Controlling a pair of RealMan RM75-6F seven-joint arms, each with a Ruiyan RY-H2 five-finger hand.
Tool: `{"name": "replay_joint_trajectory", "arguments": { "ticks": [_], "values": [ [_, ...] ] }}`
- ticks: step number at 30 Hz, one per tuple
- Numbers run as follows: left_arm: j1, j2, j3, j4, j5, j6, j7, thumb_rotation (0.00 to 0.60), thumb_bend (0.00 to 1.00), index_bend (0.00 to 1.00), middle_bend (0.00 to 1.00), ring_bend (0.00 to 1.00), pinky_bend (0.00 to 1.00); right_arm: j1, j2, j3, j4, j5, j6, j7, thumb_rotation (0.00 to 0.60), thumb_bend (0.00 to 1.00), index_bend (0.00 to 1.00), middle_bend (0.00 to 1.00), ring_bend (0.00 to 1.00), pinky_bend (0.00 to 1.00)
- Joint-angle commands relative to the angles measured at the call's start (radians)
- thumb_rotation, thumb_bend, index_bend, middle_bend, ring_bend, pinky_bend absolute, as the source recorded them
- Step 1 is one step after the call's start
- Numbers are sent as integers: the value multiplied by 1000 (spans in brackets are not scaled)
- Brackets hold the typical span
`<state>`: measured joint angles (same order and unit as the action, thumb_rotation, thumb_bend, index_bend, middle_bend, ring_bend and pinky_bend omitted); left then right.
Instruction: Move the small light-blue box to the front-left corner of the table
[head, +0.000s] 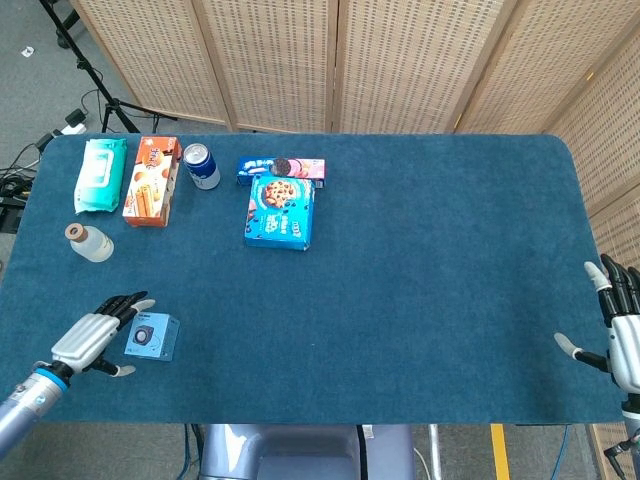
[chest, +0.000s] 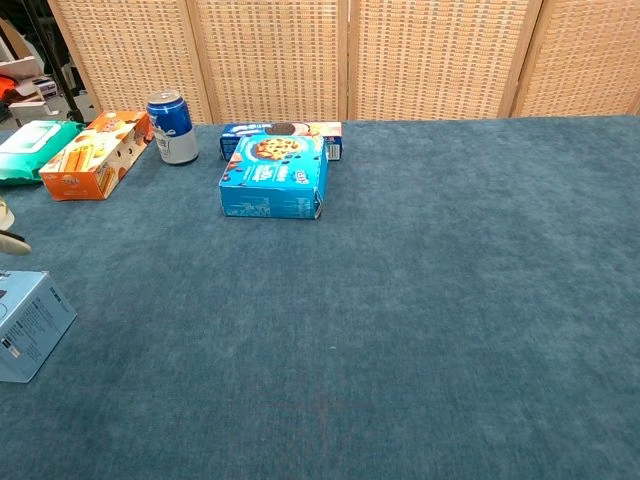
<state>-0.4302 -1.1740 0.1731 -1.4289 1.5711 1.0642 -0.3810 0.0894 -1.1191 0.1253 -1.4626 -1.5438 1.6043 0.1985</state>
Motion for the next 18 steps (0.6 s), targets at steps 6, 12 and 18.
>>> {"name": "replay_joint_trajectory", "arguments": {
  "ticks": [6,12,18],
  "values": [
    [37,-95,-57,61,-35,58,72,600,274,203,143,155,224,1,0,-1,1,-1,-1,1,600,0,0,0,0,0],
    [66,-136,-87,90,-38,128,115,600,382,533,403,381,395,2,0,1,2,2,-5,4,600,0,0,0,0,0],
    [69,-81,-74,59,-8,135,49,600,391,558,419,396,411,2,-1,0,3,2,-8,3,600,0,0,0,0,0]
  ]
}}
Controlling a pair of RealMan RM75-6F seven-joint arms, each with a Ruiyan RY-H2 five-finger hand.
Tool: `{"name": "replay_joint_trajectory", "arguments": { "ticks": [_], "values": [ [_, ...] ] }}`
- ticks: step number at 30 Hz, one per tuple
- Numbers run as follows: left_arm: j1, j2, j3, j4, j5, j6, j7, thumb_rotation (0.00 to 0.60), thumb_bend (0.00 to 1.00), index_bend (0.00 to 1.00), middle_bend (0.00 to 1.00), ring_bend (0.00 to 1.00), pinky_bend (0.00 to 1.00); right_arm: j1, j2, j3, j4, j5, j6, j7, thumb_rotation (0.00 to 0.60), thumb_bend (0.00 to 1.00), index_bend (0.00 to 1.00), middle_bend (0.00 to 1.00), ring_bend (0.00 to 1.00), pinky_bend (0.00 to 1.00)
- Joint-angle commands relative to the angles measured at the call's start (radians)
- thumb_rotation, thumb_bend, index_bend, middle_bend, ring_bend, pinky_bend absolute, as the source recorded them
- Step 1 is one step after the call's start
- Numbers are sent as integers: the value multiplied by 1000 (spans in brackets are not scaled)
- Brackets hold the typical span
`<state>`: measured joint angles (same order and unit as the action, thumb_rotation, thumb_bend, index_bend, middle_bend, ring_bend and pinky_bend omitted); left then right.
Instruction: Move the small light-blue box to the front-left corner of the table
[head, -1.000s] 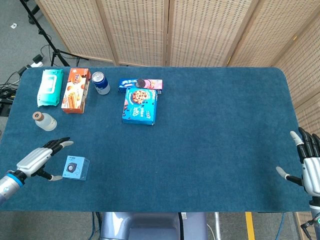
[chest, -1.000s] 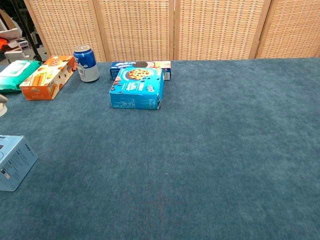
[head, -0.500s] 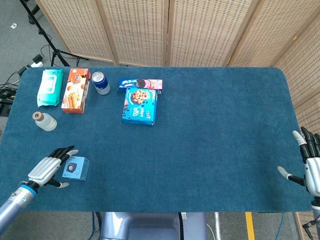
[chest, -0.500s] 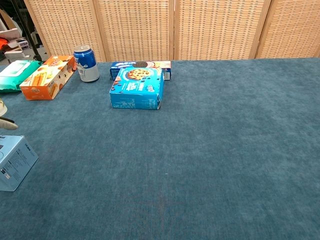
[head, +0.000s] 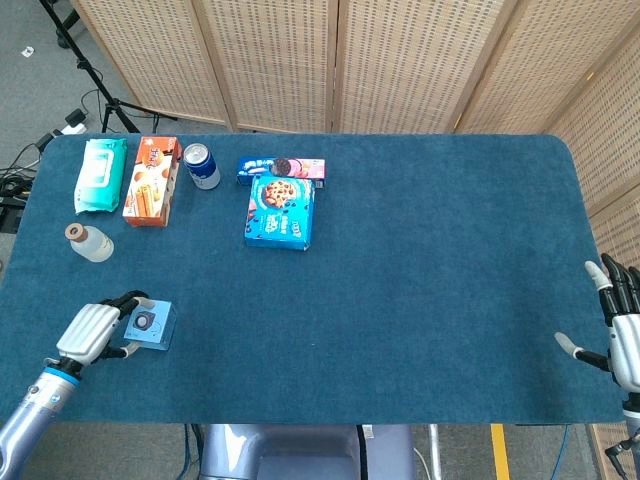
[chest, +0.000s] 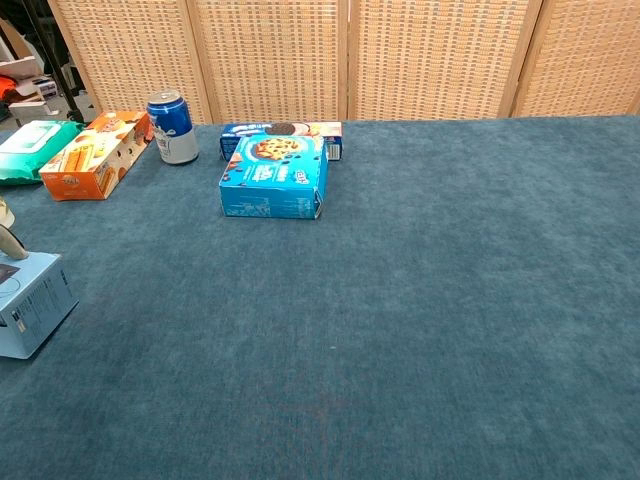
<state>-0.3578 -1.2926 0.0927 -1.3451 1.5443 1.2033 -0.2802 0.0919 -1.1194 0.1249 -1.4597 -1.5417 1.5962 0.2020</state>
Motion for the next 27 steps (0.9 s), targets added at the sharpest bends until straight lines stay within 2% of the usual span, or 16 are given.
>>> {"name": "replay_joint_trajectory", "arguments": {
  "ticks": [1,5,8,13,16,22,27],
  "values": [
    [-4,53,6,-32,25,2,-67,600,390,558,419,396,411,0,0,0,-1,0,1,-1,600,0,0,0,0,0],
    [-9,124,10,-70,57,25,-132,600,387,558,418,396,411,0,-1,-1,-1,-2,1,-3,600,0,0,0,0,0],
    [-30,206,30,-114,86,-1,-220,600,386,559,418,396,411,0,-2,-1,-1,-2,0,-7,600,0,0,0,0,0],
    [-129,369,100,-180,162,-153,-486,600,390,562,422,396,411,1,-3,-2,-2,-2,-1,-11,600,0,0,0,0,0],
    [-257,456,165,-197,230,-357,-613,600,397,562,423,396,409,2,-5,-2,-3,0,-4,-17,600,0,0,0,0,0],
    [-395,466,216,-194,267,-560,-750,600,418,562,422,397,409,4,-7,-2,-4,-1,-8,-24,600,0,0,0,0,0],
    [-446,420,217,-166,245,-631,-783,600,419,561,422,397,409,5,-9,-1,-3,2,-9,-27,600,0,0,0,0,0]
  ]
}}
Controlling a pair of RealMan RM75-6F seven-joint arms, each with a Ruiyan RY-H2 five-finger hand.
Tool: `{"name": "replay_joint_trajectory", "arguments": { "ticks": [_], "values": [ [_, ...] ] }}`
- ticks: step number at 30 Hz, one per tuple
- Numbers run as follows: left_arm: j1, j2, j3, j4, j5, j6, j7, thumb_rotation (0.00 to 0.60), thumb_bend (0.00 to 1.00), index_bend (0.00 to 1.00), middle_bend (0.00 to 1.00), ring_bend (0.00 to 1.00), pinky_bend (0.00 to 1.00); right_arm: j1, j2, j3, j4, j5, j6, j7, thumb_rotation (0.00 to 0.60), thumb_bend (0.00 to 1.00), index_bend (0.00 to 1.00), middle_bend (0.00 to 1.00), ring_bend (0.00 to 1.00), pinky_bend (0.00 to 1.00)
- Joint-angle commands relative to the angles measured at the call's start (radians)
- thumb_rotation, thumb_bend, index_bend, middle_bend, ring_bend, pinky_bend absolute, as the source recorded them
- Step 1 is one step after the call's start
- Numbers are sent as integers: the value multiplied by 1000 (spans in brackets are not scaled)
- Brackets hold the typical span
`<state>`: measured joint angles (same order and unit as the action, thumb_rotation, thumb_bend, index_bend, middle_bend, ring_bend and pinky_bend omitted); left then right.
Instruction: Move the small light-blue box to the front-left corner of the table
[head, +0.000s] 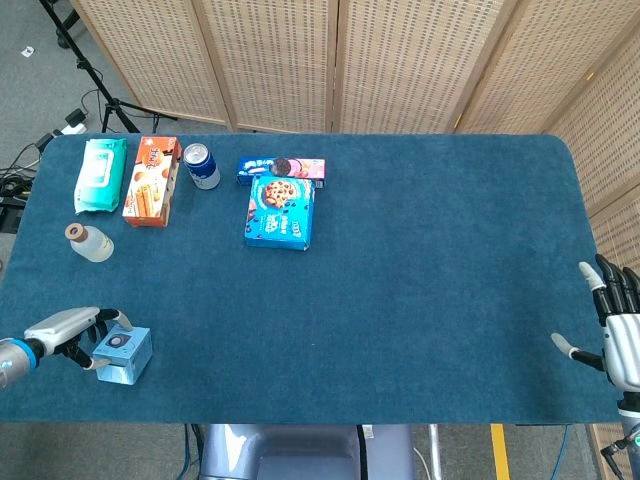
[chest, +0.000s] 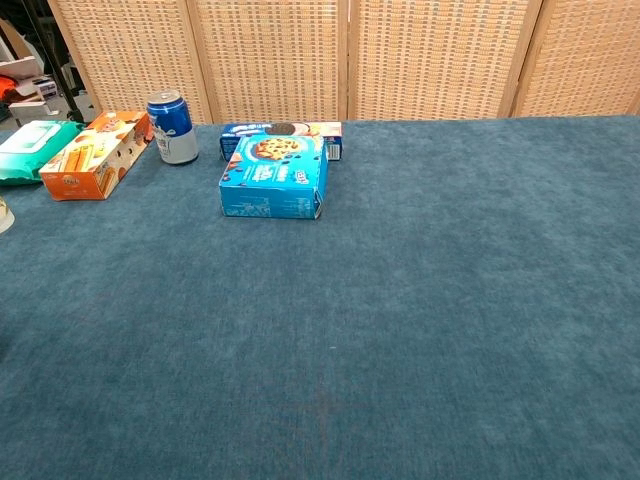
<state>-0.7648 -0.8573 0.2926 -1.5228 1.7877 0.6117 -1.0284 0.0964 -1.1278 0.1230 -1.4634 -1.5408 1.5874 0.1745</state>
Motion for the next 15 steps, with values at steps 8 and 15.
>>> {"name": "replay_joint_trajectory", "arguments": {
  "ticks": [8,15],
  "values": [
    [14,-84,-42,44,-101,55,32,600,273,0,0,0,0,1,0,0,2,1,-2,3,600,0,0,0,0,0],
    [88,-30,-87,27,-122,265,-2,600,262,0,0,0,0,-3,6,4,1,5,4,19,600,0,0,0,0,0]
  ]
}}
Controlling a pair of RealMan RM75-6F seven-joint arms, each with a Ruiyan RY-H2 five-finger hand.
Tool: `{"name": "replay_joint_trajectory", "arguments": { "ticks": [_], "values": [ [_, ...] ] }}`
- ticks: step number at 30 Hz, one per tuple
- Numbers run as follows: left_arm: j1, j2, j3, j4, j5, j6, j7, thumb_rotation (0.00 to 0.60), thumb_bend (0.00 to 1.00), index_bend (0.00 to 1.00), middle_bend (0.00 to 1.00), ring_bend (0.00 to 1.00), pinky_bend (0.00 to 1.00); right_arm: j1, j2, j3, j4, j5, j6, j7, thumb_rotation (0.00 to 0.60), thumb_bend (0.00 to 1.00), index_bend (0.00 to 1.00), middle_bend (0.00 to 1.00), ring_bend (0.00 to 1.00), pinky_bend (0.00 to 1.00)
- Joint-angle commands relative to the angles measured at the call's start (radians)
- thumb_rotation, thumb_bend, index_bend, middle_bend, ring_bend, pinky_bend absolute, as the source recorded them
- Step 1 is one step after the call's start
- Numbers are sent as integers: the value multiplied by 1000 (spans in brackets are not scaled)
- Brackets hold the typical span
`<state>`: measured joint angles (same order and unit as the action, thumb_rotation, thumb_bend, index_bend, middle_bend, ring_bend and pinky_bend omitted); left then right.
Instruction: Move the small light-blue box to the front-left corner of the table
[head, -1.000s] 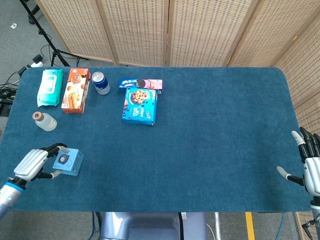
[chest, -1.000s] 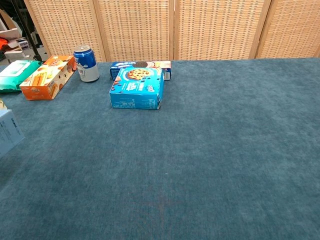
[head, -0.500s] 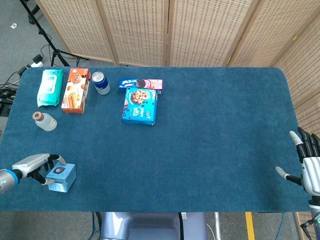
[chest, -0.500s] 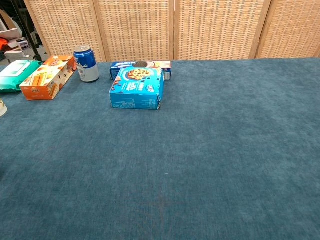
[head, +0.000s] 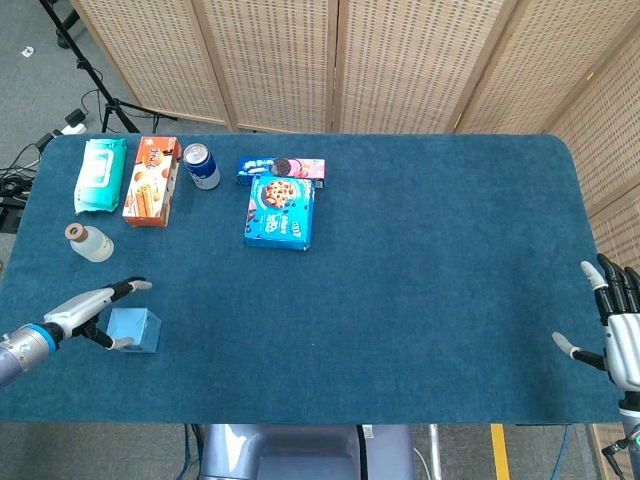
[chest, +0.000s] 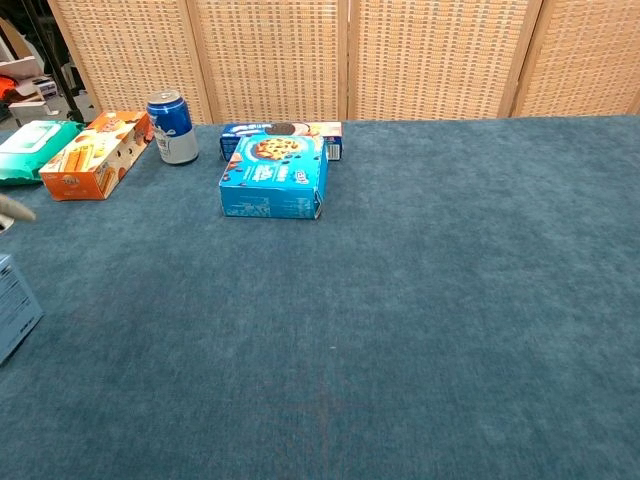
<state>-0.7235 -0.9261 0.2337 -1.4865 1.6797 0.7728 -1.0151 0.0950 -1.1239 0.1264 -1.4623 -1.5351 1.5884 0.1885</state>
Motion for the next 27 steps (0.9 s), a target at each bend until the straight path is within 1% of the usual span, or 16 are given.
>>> {"name": "replay_joint_trajectory", "arguments": {
  "ticks": [1,3,6,7,8,9,10,12,14,15,18,21,27],
  "values": [
    [53,48,-27,-14,-9,120,-15,600,262,0,0,0,0,-1,3,1,0,-1,3,7,600,0,0,0,0,0],
    [67,57,-27,-17,-5,146,-6,600,260,0,0,0,0,-2,4,0,0,-2,3,8,600,0,0,0,0,0],
    [110,58,-33,-18,-18,203,56,600,236,0,0,0,0,-2,3,-1,1,-4,5,8,600,0,0,0,0,0],
    [131,52,-41,-16,-36,225,101,600,203,0,0,0,0,-2,3,-1,1,-5,6,8,600,0,0,0,0,0],
    [167,39,-59,-9,-80,267,176,600,175,0,0,0,0,-2,2,0,1,-5,7,7,600,0,0,0,0,0],
    [197,22,-75,-10,-114,302,237,600,125,0,0,0,0,-2,2,-1,1,-6,7,6,600,0,0,0,0,0],
    [236,-8,-98,-11,-160,357,324,600,83,0,0,0,0,-2,1,-1,2,-7,8,4,600,0,0,0,0,0],
    [309,-78,-145,-7,-240,473,468,600,44,0,0,0,0,-2,-1,-2,3,-10,9,1,600,0,0,0,0,0],
    [375,-168,-193,23,-302,593,578,600,34,0,0,0,0,-1,-5,-2,5,-13,11,-3,600,0,0,0,0,0],
    [394,-201,-209,41,-318,631,610,600,33,0,0,0,0,-1,-6,-3,6,-15,12,-5,600,0,0,0,0,0],
    [432,-265,-239,80,-347,693,654,600,34,0,0,0,0,0,-9,-4,8,-17,11,-10,600,0,0,0,0,0],
    [460,-294,-253,96,-363,719,682,600,42,0,0,0,0,1,-11,-4,8,-18,12,-13,600,0,0,0,0,0],
    [492,-287,-266,74,-372,726,728,600,55,0,0,0,0,2,-13,-5,8,-21,13,-20,600,0,0,0,0,0]
  ]
}}
